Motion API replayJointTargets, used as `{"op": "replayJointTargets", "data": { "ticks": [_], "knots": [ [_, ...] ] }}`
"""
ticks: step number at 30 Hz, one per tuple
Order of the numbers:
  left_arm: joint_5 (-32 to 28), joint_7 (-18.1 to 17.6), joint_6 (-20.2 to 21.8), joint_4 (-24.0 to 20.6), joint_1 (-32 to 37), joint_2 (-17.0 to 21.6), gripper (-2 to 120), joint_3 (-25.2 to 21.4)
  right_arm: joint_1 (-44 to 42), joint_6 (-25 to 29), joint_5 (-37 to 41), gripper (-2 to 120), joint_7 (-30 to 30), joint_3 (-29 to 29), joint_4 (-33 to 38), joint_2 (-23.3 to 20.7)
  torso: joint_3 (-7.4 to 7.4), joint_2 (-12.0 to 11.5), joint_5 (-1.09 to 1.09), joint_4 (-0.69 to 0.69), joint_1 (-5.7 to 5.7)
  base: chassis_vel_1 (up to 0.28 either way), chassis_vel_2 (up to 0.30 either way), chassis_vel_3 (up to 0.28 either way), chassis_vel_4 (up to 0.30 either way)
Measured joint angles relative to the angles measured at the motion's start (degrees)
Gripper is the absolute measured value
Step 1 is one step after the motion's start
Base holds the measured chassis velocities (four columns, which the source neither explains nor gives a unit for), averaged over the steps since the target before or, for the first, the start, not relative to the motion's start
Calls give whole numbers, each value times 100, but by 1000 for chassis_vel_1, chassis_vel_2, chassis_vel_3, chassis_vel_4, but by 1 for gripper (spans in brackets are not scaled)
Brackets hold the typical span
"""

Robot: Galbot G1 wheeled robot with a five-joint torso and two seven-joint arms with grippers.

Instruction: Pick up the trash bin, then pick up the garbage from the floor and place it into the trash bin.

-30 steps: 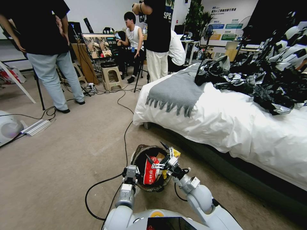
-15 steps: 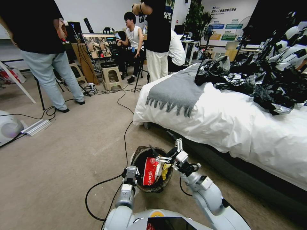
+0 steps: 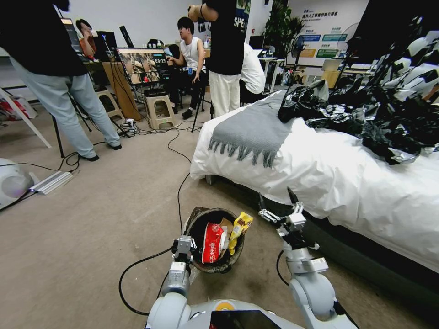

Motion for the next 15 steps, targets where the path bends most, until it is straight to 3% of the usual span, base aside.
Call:
{"op": "replayJointTargets", "data": {
  "ticks": [15],
  "knots": [
    [-29,-12,30,-95,6,-19,0,11,39,134,-37,100,66,-52,-322,58,0,0,0,0,0,0,0,0,0]
  ]
}}
